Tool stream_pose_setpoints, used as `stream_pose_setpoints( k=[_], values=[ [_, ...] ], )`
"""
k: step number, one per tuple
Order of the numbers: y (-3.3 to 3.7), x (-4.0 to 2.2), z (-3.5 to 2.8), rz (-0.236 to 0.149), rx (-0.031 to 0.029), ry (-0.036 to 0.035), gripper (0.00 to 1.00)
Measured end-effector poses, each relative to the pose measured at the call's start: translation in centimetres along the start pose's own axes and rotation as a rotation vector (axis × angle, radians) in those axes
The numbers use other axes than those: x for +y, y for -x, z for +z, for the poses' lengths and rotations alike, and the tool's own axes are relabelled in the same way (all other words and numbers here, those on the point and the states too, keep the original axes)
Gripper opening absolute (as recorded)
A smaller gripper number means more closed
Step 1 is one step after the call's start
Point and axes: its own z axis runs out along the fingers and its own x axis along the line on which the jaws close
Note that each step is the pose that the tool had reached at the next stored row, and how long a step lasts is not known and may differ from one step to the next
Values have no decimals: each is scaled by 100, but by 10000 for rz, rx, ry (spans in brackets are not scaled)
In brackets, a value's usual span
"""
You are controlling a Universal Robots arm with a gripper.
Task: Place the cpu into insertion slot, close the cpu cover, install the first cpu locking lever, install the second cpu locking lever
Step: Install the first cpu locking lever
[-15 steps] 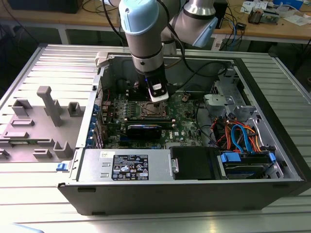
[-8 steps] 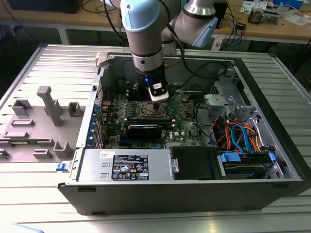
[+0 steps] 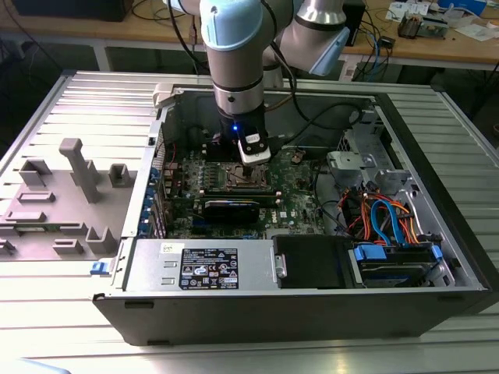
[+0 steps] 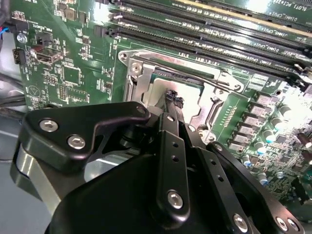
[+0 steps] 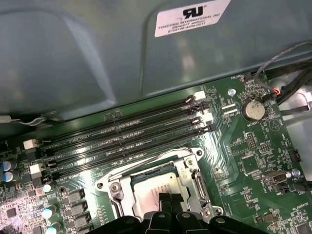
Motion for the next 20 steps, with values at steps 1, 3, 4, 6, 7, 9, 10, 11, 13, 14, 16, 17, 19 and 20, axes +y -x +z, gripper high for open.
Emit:
stream_pose_setpoints(
  k=[1,3,4,6,7,9,10,11,13,14,16,17,19,20],
  values=[
    [0,0,-1,-18,-2,-114,11],
    [0,-1,0,-46,1,-274,11],
    [0,-1,0,-45,1,-276,11],
    [0,0,-1,-45,2,-280,11],
    [0,0,0,-44,2,-281,11],
    [1,2,-7,-44,19,-286,11],
    [1,2,-10,-39,89,-307,11],
    [4,2,-13,-30,262,-361,11],
    [11,4,-13,-15,558,-455,11],
    [13,5,-13,-10,675,-496,11],
    [13,4,-14,-9,709,-510,11],
    [14,5,-15,-9,710,-515,11],
    [17,8,-46,-8,731,-525,11],
    [22,12,-87,-8,735,-526,11]
  ],
)
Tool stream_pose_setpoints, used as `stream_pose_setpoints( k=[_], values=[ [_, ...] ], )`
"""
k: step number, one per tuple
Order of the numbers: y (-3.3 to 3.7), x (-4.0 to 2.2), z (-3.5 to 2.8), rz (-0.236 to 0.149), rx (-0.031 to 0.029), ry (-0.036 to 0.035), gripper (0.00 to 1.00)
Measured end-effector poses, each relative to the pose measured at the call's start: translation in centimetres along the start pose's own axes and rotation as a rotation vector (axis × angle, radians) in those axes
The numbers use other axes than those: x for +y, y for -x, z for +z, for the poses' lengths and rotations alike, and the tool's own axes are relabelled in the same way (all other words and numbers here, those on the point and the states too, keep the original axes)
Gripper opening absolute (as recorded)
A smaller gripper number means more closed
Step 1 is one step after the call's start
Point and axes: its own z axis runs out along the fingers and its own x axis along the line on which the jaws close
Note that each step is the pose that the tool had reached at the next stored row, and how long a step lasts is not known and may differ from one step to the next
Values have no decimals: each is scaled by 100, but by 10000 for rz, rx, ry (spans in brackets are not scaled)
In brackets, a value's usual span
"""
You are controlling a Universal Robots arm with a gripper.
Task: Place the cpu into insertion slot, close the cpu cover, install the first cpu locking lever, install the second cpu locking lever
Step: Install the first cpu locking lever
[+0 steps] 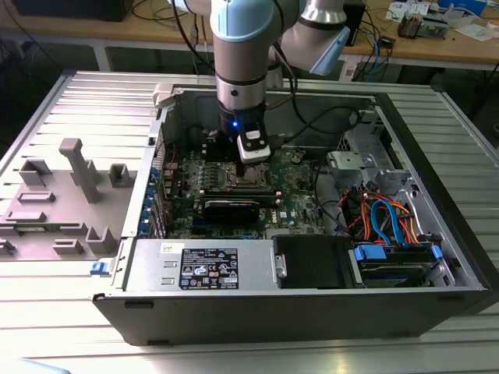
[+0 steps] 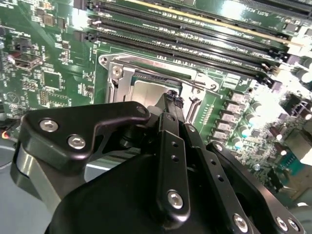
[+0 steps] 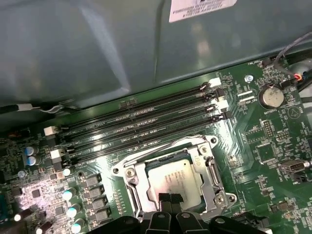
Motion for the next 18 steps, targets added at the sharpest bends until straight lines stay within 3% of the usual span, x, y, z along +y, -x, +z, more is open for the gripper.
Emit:
stream_pose_setpoints(
  k=[2,5,6,14,18],
  values=[
    [2,3,-46,0,7,-14,11],
    [2,2,-47,-12,109,-251,11],
    [2,2,-47,-74,120,-266,11],
    [2,2,-40,-1322,163,-222,11],
    [4,4,-83,-1340,164,-220,11]
  ],
)
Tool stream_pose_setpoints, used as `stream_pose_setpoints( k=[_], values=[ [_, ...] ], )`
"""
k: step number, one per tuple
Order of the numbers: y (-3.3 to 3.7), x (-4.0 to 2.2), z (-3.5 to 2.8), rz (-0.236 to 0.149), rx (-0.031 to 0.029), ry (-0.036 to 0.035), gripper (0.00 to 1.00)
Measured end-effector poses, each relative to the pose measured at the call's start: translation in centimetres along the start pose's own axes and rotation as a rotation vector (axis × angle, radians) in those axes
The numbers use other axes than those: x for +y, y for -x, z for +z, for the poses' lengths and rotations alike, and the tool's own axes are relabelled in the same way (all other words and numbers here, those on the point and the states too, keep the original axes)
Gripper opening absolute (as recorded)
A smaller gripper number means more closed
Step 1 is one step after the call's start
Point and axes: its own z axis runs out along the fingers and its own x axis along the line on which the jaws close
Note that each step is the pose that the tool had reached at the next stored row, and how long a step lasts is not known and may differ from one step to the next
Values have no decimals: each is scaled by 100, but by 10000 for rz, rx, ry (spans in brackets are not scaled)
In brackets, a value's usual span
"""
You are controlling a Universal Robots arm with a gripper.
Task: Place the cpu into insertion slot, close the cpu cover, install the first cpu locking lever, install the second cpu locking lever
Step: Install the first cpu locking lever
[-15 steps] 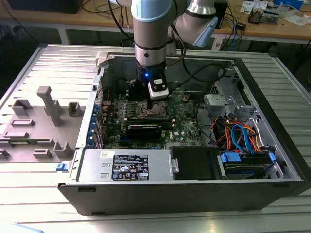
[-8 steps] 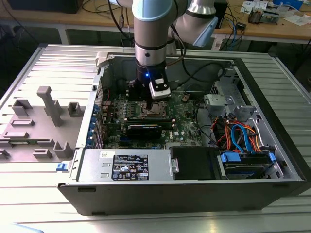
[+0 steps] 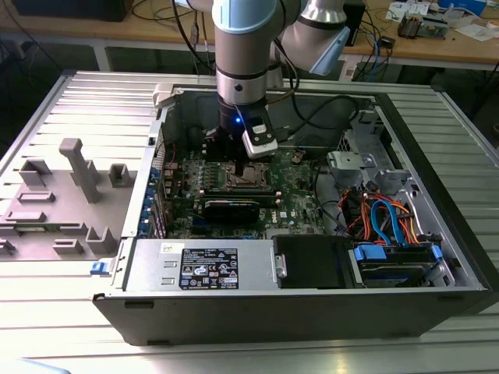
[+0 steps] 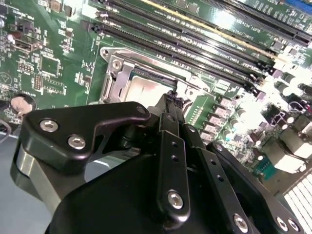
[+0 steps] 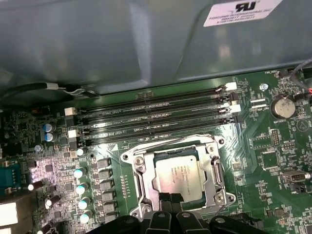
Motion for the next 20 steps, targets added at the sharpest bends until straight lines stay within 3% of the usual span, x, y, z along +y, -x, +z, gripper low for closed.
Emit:
stream_pose_setpoints(
  k=[3,4,7,11,14,20],
  values=[
    [4,3,-124,0,0,-1,11],
    [4,3,-133,0,-1,-2,11],
    [5,3,-133,-3,0,1,11],
    [72,13,-131,-62,2,0,11],
    [77,14,-130,-68,1,1,11],
    [106,27,-123,-515,2,17,11]
  ],
)
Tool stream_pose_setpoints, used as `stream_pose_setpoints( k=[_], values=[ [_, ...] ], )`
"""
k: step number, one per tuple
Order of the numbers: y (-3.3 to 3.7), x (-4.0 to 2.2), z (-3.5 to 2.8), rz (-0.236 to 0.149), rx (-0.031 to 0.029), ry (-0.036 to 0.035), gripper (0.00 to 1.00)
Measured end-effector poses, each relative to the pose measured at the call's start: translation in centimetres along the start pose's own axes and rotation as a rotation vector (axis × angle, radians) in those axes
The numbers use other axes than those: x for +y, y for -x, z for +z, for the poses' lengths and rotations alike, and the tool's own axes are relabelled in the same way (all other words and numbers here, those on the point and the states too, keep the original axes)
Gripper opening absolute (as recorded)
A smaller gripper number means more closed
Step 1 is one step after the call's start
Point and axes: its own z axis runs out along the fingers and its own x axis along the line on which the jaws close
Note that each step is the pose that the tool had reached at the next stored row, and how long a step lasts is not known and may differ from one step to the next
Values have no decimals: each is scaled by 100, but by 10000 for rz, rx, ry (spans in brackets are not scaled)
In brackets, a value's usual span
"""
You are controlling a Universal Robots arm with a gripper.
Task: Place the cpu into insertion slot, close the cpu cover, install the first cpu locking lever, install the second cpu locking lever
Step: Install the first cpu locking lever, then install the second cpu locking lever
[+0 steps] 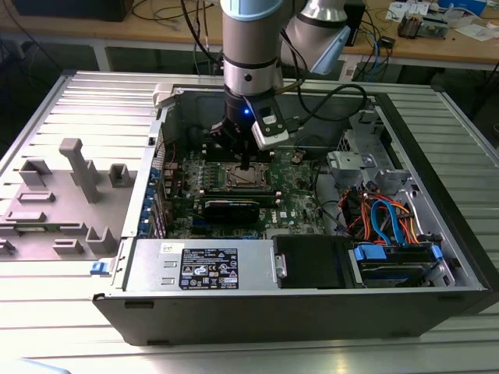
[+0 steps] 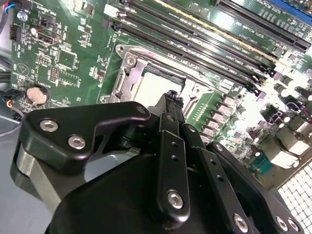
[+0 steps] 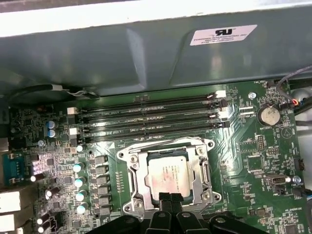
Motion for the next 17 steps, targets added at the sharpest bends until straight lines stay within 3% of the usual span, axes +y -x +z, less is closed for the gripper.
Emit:
stream_pose_setpoints(
  k=[3,5,8,17],
  values=[
    [77,11,11,-82,2,2,11],
    [93,21,19,-141,3,2,11],
    [89,73,38,-273,5,9,11],
    [68,72,38,-273,3,8,11]
  ],
)
